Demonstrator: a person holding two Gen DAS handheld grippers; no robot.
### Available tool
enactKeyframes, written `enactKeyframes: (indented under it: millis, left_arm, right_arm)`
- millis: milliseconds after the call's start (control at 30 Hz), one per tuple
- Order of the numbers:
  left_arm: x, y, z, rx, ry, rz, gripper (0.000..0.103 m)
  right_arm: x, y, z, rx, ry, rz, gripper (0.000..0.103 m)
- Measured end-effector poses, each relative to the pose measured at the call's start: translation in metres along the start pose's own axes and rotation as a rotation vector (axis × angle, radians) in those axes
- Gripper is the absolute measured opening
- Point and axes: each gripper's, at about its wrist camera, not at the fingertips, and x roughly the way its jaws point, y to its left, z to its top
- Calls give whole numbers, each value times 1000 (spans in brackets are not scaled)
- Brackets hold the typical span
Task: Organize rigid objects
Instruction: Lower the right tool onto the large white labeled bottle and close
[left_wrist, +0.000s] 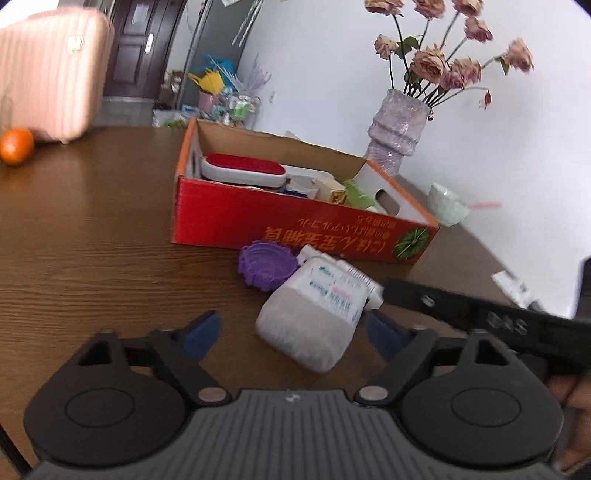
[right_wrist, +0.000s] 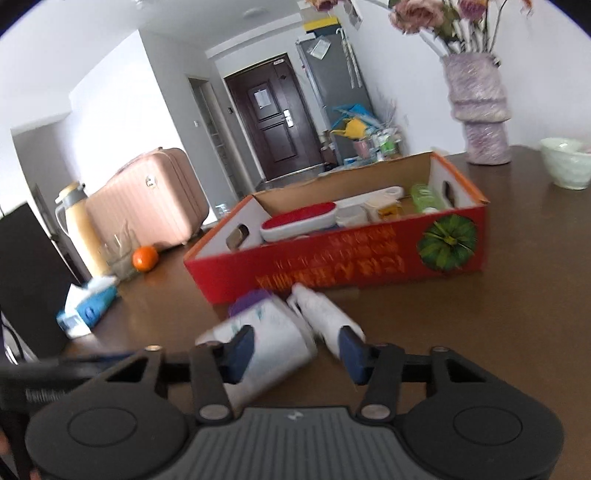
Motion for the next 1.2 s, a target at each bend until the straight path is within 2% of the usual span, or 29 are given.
enactKeyframes:
  millis: [167,233,300,367,533,700,800,867,933,1000,1033,1067,1133,1200]
  left_arm:
    - [17,14,2,-108,46,-106,53]
    - [19,17,1,-129,55,-105,41]
    - [18,21,-1,-153,61,-123,36]
    - [17,22,-2,-158,69,-130,36]
    - [4,13,-11,-146,82,-165,33]
    - [-17,-3,-27,-129,123,-227,32]
    - [-16,-6,-32,-130,148,-219,32]
    - [-15,-5,-32,-133,152,-201,37]
    - [-13,-4,-28,-110,142,-181,51]
    - [-9,0,-25,-110,148,-168,56]
    - [-4,3,-23,-123,166,-167,62]
    - [-1,8,-22,-142,178,-172,64]
    - [2,13,-21,-158,183,-178,67]
    - [8,16,-22,-178,203,-213,68]
  right_arm:
    - [34,-3,7,25,52,40,30]
    - [32,-4,1,45,64,47,29]
    - [22,-8,-6,88,75,69,28]
    - [8,-8,-17,123,95,90,27]
    - [-32,0,-45,165,104,65,27]
    - [-69,-4,-57,194,66,59,27]
    - [-73,-7,-60,208,67,51,27]
    - [-73,-9,-60,215,60,35,30]
    - [-69,-13,-59,229,63,22,35]
    - [-64,-19,-60,254,68,23,40]
    - [-62,-21,-60,268,68,25,45]
    - [-60,-23,-60,284,70,23,49]
    - [-56,-28,-60,315,69,30,51]
    - [-49,-37,-63,390,85,65,56]
